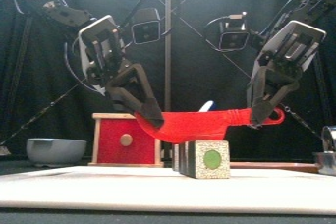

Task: Place sushi on board then cut the sushi with the knife then place the pieces on the plate
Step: Cut the sushi into 4 pieces

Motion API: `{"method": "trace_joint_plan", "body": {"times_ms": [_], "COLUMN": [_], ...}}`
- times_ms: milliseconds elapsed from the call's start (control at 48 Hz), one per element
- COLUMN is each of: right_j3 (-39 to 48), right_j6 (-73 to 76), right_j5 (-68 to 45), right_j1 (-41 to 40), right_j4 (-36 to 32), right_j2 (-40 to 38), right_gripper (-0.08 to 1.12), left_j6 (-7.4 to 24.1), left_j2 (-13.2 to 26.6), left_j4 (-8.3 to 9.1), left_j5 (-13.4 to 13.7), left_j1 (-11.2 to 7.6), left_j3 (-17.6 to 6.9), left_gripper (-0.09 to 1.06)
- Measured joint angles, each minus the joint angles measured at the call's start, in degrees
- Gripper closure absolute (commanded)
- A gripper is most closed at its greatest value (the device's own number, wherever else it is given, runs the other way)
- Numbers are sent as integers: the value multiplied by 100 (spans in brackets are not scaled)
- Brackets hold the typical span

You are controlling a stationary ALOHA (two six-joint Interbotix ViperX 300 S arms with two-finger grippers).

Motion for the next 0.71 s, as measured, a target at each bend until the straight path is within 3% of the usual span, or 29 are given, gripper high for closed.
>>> {"method": "trace_joint_plan", "body": {"times_ms": [708], "right_j3": [26], "right_j6": [0], "right_j5": [-18], "right_j1": [0], "right_j4": [26], "right_j2": [35], "right_gripper": [71], "left_j6": [0], "left_j2": [18], "left_j4": [97], "left_j5": [9], "left_j1": [0], "left_j3": [26], "left_gripper": [59]}}
